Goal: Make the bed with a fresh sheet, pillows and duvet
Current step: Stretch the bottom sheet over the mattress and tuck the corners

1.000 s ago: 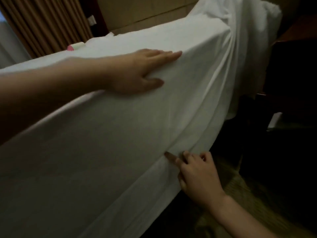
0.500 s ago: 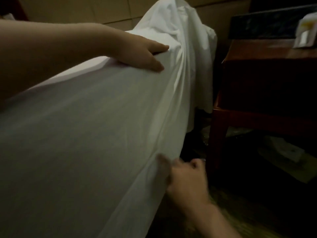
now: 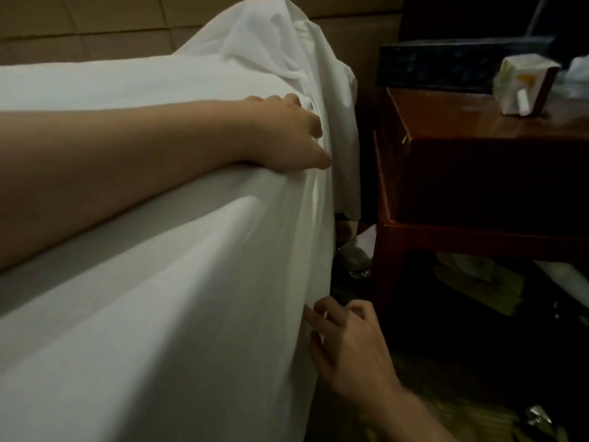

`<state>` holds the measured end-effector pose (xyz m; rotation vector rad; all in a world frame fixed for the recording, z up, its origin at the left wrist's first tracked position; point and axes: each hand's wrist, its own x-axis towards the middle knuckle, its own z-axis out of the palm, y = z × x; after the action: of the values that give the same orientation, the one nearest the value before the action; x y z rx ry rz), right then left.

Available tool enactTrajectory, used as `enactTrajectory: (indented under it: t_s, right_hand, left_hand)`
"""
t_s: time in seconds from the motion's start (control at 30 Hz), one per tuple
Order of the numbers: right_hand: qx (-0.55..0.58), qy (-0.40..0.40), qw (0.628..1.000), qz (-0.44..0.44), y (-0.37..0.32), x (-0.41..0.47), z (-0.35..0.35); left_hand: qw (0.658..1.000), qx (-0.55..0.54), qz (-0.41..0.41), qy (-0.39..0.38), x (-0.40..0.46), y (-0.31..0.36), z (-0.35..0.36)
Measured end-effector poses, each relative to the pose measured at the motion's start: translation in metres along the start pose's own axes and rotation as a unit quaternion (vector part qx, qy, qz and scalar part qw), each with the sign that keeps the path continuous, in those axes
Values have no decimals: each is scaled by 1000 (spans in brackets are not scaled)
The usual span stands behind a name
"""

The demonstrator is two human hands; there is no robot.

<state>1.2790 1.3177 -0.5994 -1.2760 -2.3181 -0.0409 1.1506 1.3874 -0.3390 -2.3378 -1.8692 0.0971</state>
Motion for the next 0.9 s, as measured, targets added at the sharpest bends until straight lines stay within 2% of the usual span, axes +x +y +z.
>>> enactTrajectory:
  t_s: [0.17,0.23,0.33,0.43,0.57,0.77,0.9]
  right_hand:
    - [-6,-17,998,-64,0,6,-9]
    - [-48,-19,994,-101,5,15,-14]
    - [-108,10,986,-124,10,22,-7]
    - [-81,65,988,-114,14,40,10]
    - [-72,80,976,-188,33,57,13]
    - [-87,38,985,-144,57,54,26]
    - [-95,66,977,-180,68,63,27]
  left_hand:
    - [1000,11,16,6,1,-2,0]
    - [1000,21,18,2,0,-2,2]
    - [1000,19,20,-3,-4,2,0]
    - [1000,9,3,-10,-7,0,-2]
    - [1000,-1,-9,-8,-6,3,0]
    - [999,-24,-26,5,-11,4,-1]
    - [999,-46,-23,16,-10,1,-3]
